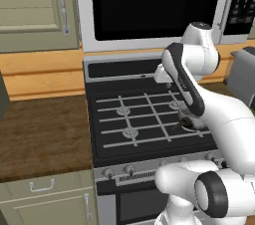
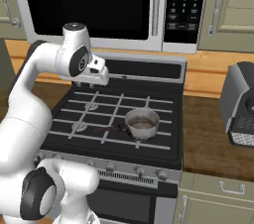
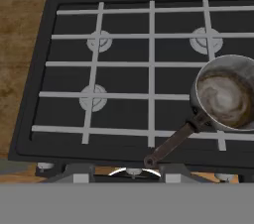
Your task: Turn off the front right burner of the stove.
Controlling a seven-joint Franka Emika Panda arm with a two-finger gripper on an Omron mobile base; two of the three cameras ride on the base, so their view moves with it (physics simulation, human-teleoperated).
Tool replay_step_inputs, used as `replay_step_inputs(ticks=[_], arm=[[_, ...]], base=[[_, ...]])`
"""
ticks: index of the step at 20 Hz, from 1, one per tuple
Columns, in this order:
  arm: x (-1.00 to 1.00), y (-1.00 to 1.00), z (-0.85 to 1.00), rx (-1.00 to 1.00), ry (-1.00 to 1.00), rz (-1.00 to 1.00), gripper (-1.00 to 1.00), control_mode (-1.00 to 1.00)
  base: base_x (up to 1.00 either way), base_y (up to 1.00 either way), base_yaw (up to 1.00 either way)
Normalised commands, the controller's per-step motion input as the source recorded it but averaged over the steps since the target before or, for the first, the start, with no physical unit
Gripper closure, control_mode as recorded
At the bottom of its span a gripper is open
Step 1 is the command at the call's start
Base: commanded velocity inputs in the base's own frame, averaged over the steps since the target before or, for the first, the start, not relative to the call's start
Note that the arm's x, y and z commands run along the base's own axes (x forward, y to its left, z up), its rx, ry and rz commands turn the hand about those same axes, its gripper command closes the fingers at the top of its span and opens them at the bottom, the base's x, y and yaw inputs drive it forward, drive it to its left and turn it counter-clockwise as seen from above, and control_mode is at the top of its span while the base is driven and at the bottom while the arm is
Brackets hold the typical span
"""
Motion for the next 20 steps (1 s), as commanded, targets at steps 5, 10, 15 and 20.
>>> replay_step_inputs(ticks=[5, 10, 15, 20], arm=[[-0.06, -0.02, -0.11, -0.01, 0.03, 0.0, -1.0, -1.0], [-0.71, -0.7, -0.35, 0.15, -0.07, -0.22, -1.0, -1.0], [-0.67, -0.83, -0.32, 0.29, -0.18, -0.29, -1.0, -1.0], [-0.56, -0.77, -0.37, 0.31, -0.08, -0.38, -1.0, -1.0]], base=[[0.0, 0.0, 0.0], [0.0, 0.0, 0.0], [0.0, 0.0, 0.0], [0.0, 0.0, 0.0]])
